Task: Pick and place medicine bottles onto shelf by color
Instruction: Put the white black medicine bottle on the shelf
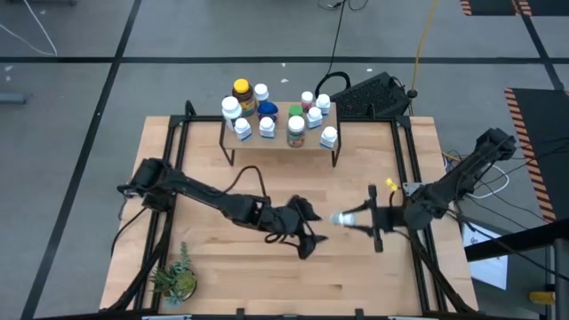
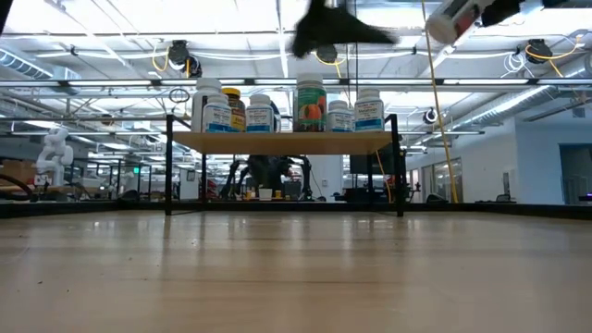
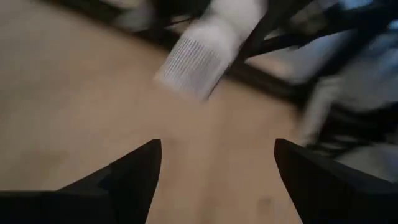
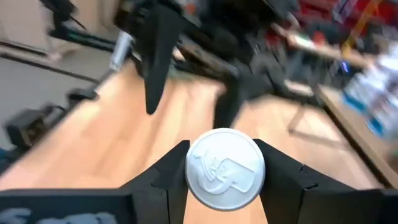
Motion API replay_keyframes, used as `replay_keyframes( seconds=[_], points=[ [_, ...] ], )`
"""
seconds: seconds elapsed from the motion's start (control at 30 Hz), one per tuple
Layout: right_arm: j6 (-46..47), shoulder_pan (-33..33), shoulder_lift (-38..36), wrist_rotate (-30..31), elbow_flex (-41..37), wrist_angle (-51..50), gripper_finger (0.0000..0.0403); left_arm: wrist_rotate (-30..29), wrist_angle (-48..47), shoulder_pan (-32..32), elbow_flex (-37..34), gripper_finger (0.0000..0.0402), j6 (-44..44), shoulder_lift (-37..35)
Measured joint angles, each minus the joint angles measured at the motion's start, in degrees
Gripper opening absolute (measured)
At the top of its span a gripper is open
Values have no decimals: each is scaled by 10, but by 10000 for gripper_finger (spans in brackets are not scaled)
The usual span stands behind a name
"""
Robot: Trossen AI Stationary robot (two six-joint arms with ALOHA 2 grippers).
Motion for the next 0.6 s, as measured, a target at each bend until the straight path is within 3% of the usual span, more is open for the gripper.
replay_keyframes(
  seconds=[0.23,0.43,0.6],
  points=[
    [32,-97,-52,53,99,-203,145,-222,-187,-8,0,289,-81,-17],
    [19,-265,-30,13,238,-344,148,-237,-219,12,-2,264,-97,26],
    [-37,-429,38,-65,351,-407,147,-234,-226,31,-2,251,-103,74]
  ],
)
